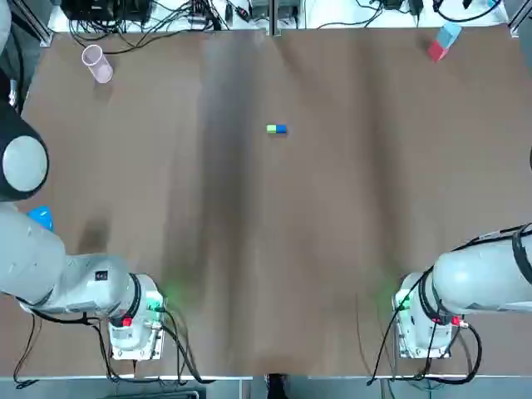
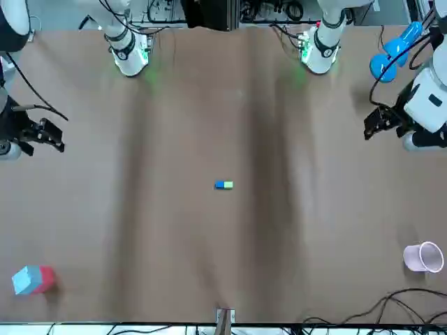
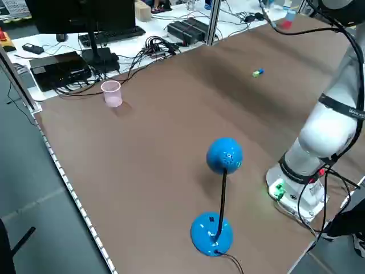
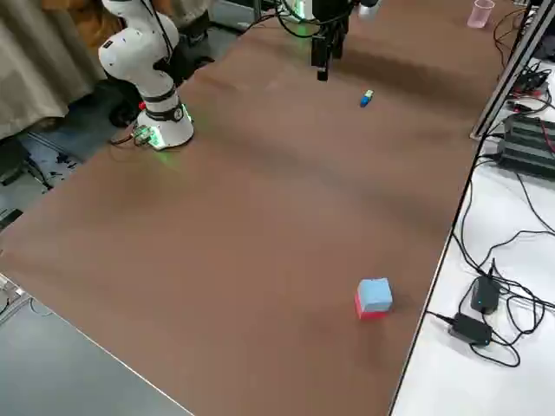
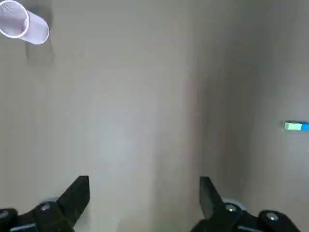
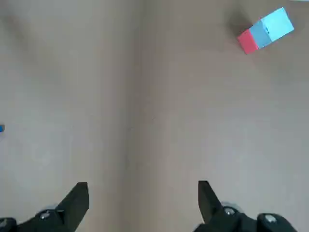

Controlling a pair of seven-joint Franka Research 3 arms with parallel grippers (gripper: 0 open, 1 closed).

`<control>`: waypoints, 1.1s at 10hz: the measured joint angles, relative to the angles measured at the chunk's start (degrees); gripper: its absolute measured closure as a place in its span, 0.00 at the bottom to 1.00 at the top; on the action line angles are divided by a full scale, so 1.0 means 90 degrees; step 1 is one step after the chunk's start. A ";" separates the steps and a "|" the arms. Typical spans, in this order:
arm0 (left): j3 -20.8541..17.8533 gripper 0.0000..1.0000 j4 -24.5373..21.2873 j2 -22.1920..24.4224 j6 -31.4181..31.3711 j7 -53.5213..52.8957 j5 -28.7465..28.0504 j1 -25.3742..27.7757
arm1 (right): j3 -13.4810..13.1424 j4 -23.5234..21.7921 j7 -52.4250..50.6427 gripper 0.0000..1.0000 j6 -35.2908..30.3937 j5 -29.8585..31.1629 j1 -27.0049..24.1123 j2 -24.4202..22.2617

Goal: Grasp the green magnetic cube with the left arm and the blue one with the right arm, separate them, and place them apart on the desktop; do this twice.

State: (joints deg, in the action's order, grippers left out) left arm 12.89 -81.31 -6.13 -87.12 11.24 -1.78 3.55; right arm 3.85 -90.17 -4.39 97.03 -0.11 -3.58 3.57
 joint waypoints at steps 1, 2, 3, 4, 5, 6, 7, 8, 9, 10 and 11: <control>0.0002 0.00 0.0000 0.0000 -0.0002 -0.0034 0.0000 -0.0002 | 0.0000 -0.0001 -0.0016 0.00 -0.0073 0.0001 0.0000 0.0004; 0.0006 0.00 0.0000 0.0001 -0.0003 -0.0093 0.0001 -0.0003 | 0.0000 -0.0001 -0.0028 0.00 -0.0166 0.0001 0.0000 0.0004; 0.0011 0.00 0.0000 0.0004 -0.0005 -0.0113 0.0002 -0.0004 | 0.0000 -0.0002 -0.0030 0.00 -0.0187 0.0001 0.0000 0.0006; 0.0011 0.00 0.0000 0.0005 -0.0005 -0.0116 0.0002 -0.0004 | -0.0002 -0.0002 -0.0029 0.00 -0.0191 0.0002 -0.0003 0.0007; 0.0011 0.00 -0.0011 0.0001 -0.0005 -0.0116 0.0002 -0.0004 | -0.0009 -0.0002 -0.0007 0.01 -0.0192 -0.0003 -0.0008 0.0007; 0.0009 0.00 -0.0042 -0.0017 -0.0004 -0.0098 0.0002 -0.0004 | -0.0010 -0.0002 0.0229 0.02 -0.0192 -0.0009 -0.0008 0.0007; -0.0001 0.00 -0.0083 -0.0053 -0.0003 0.0011 0.0002 -0.0003 | 0.0003 -0.0002 0.0785 0.03 -0.0193 -0.0021 0.0014 0.0007; -0.0026 0.00 -0.0123 -0.0111 -0.0003 0.0224 0.0002 -0.0001 | 0.0028 -0.0002 0.1632 0.01 -0.0193 -0.0031 0.0115 0.0008; -0.0048 0.00 -0.0151 -0.0194 -0.0002 0.0567 0.0002 0.0000 | 0.0044 -0.0002 0.2699 0.01 -0.0193 -0.0039 0.0331 0.0020; -0.0051 0.00 -0.0170 -0.0315 -0.0002 0.1024 0.0002 0.0000 | 0.0059 -0.0001 0.3816 0.00 -0.0190 -0.0041 0.0603 0.0071; -0.0048 0.00 -0.0190 -0.0469 -0.0003 0.1580 0.0006 -0.0014 | 0.0074 0.0003 0.4839 0.00 -0.0169 -0.0040 0.0900 0.0181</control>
State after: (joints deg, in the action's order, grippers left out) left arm 12.46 -83.02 -10.35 -87.14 25.46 -1.73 3.42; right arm 4.52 -90.14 39.16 95.50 -0.48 4.52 5.20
